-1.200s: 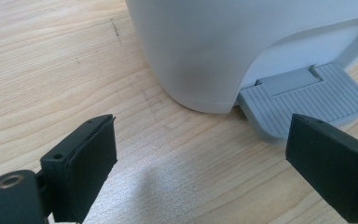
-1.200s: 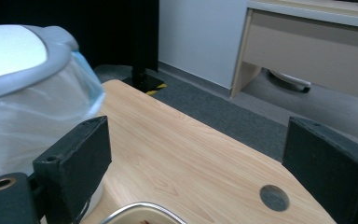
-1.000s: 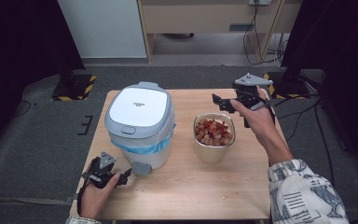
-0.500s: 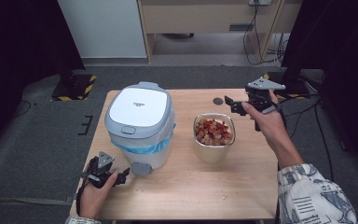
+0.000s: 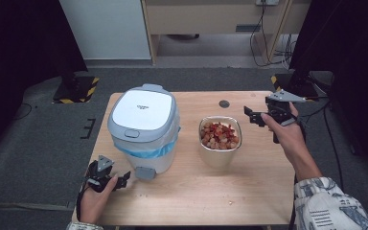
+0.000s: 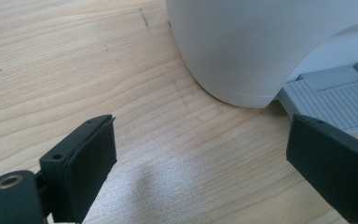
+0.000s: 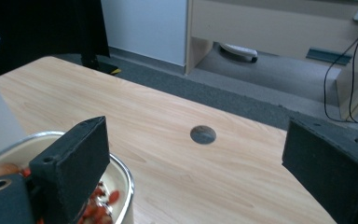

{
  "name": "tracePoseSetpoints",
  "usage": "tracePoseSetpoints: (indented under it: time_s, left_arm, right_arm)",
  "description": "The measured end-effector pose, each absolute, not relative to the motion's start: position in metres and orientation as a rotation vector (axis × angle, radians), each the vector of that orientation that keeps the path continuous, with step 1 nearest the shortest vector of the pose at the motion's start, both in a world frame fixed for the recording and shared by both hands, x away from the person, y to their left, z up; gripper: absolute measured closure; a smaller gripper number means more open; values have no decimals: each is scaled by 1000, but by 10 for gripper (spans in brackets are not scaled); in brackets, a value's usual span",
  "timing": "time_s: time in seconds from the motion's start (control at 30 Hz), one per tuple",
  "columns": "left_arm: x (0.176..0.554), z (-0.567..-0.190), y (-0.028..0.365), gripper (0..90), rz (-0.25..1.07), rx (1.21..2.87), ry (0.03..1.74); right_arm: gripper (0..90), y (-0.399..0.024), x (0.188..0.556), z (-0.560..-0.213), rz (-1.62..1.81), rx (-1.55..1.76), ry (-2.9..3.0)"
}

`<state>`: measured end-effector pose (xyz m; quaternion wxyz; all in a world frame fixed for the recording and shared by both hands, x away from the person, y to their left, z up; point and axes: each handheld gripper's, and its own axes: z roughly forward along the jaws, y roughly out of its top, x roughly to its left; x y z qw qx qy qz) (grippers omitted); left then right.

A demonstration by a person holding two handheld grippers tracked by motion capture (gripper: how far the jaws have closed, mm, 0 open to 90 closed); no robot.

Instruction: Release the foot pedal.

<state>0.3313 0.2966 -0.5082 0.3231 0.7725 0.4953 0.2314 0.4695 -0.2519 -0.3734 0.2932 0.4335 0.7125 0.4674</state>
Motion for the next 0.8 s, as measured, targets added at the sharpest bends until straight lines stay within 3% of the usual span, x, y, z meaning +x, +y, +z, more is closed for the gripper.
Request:
tracePoseSetpoints:
  time_s: [0.8]
  left_arm:
    - [334,-512,303,79,630,2027,1341]
  right_arm:
    - [79,-285,450,-454,1164,1321,1928]
